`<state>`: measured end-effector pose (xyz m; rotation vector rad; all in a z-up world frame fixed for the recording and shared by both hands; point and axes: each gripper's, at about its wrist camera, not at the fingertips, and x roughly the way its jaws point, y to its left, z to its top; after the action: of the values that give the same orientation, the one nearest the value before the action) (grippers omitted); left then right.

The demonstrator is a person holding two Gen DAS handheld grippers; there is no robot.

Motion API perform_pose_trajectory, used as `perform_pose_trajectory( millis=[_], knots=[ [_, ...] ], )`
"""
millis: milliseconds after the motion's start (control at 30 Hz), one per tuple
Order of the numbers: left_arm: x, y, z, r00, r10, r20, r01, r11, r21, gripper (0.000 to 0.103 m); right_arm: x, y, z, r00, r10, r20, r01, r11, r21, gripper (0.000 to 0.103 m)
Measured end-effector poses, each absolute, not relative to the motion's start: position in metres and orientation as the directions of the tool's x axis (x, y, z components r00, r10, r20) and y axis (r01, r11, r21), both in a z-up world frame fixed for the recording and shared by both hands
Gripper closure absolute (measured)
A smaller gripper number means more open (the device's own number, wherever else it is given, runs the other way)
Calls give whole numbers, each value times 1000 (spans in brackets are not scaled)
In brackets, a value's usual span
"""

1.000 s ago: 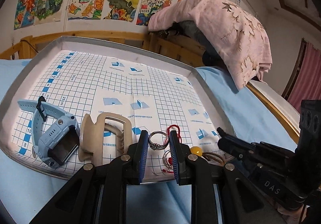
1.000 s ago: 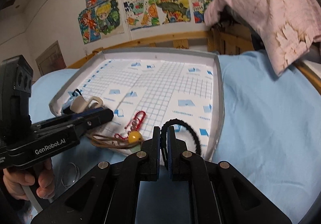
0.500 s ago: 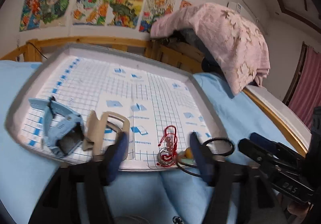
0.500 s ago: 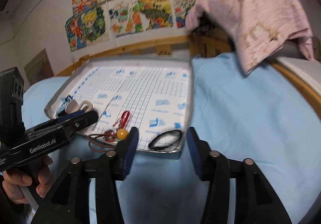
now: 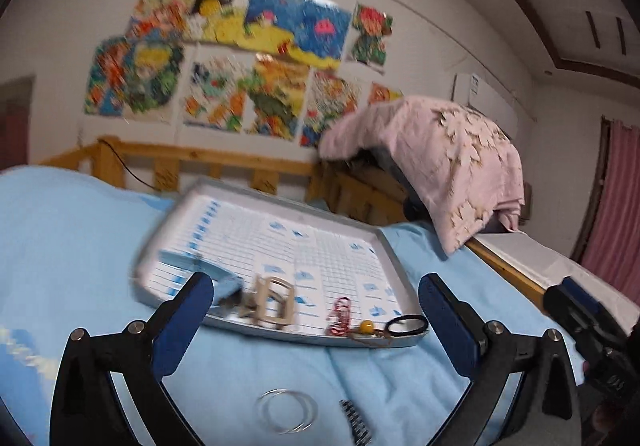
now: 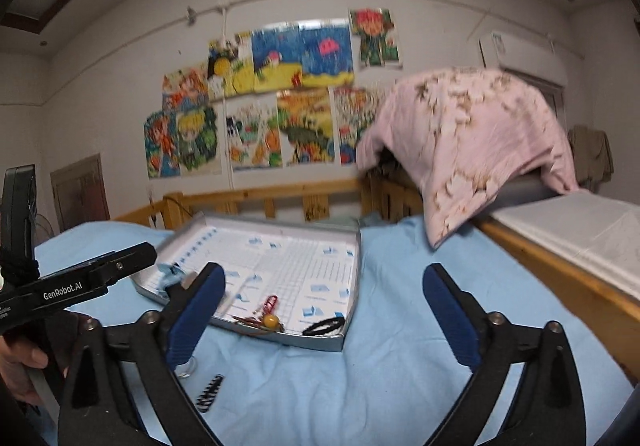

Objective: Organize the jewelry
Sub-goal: 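Withdraw both open tools from the tray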

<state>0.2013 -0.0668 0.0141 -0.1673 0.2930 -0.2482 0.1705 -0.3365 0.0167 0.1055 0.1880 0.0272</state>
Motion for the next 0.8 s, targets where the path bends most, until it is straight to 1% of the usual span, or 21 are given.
perform_pose_trajectory(
  millis=[67, 200, 400, 533, 700, 800],
  knots=[
    [181, -62, 18, 937, -258, -237, 221, 960, -173, 0, 155, -333, 22, 987, 39, -156, -24, 995, 99, 2],
    [145, -53, 22, 949, -245, -201, 218, 965, -147, 0, 128, -322, 28, 990, 50, -129, -39, 996, 85, 2],
    [101, -42, 21, 956, -229, -183, 210, 971, -114, 0, 92, -309, 29, 990, 80, -116, -69, 993, 96, 2],
    [81, -32, 15, 960, -201, -197, 185, 978, -98, 0, 75, -300, 22, 987, 89, -133, -78, 993, 87, 2],
    [66, -18, 4, 954, -184, -238, 158, 980, -124, 0, 63, -293, 11, 980, 107, -165, -91, 991, 101, 2],
    [60, -16, 0, 953, -170, -249, 149, 984, -102, 0, 58, -288, 5, 976, 116, -182, -100, 991, 93, 2]
  ],
)
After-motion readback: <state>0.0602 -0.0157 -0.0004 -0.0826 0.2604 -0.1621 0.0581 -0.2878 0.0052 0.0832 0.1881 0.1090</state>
